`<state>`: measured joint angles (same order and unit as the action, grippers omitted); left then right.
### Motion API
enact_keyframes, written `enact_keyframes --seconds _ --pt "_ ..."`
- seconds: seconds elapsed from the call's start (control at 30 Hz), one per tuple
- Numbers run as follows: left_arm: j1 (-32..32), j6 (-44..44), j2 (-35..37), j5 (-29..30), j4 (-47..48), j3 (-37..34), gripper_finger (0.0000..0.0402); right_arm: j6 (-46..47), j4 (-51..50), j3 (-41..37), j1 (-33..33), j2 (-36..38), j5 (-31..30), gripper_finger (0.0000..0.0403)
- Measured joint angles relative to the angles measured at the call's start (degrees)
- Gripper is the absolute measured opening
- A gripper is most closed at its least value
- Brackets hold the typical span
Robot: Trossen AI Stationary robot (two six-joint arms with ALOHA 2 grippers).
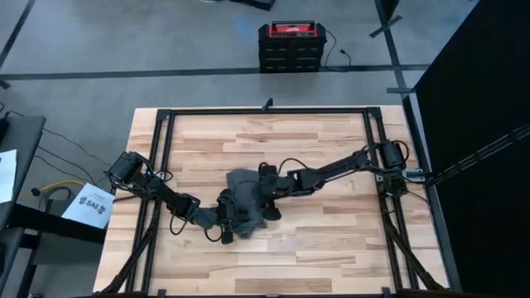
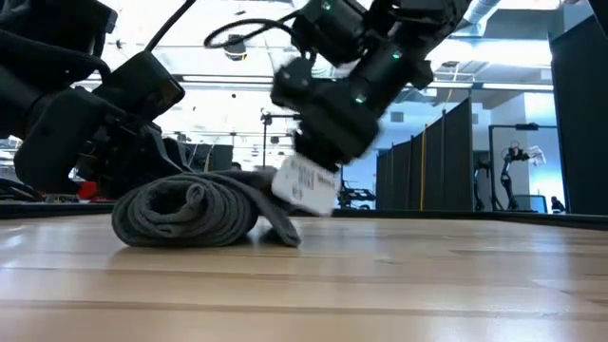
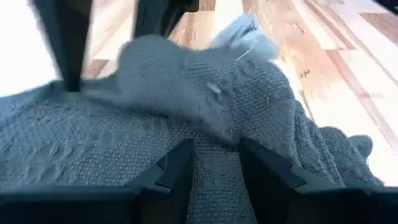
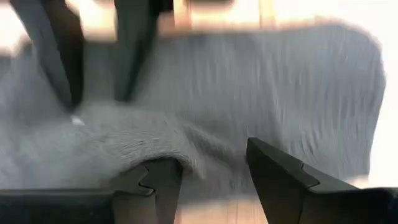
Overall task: Roll towel
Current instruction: Roll the gray towel
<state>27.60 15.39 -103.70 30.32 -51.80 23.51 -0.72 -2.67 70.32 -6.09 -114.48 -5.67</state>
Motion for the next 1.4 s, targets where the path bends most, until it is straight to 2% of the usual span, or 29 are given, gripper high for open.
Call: enact_keyframes --seconds 0.17,0.27,0.37,0.47,0.87,1.07,1.23,1.4 --pt "-0.01 0.25 0.01 0.05 0.74 0.00 0.0118 0.71 -11.06 -0.11 -2.17 1.97 0.18 0.0166" --pt "-0.01 0.25 0.04 0.05 0.85 0.00 0.0118 0.59 -12.60 -0.11 -2.81 5.69 -3.03 0.0166" --pt "-0.01 0.25 0.04 0.10 0.95 0.00 0.0118 0.38 -8.08 -0.09 -2.71 8.54 -3.56 0.0166" --pt "-0.03 0.26 0.04 0.12 0.90 0.00 0.0118 -0.79 -2.51 -0.04 -2.55 8.41 -3.28 0.0166" --pt "-0.01 1.24 0.04 0.21 0.99 0.00 0.0118 7.49 -1.04 -0.13 -6.17 -1.94 -1.37 0.0166" --pt "-0.01 0.94 0.04 0.18 0.99 0.00 0.0118 10.90 2.86 0.04 -6.97 -5.73 0.65 0.0166" --pt "0.04 -0.69 0.04 -0.06 0.67 -0.05 0.0118 8.68 10.93 -0.08 -7.01 -7.64 1.46 0.0166" --pt "1.16 -1.83 0.28 -0.05 -1.84 -0.11 0.0118 6.43 13.36 -0.26 -7.03 -7.34 1.44 0.0166"
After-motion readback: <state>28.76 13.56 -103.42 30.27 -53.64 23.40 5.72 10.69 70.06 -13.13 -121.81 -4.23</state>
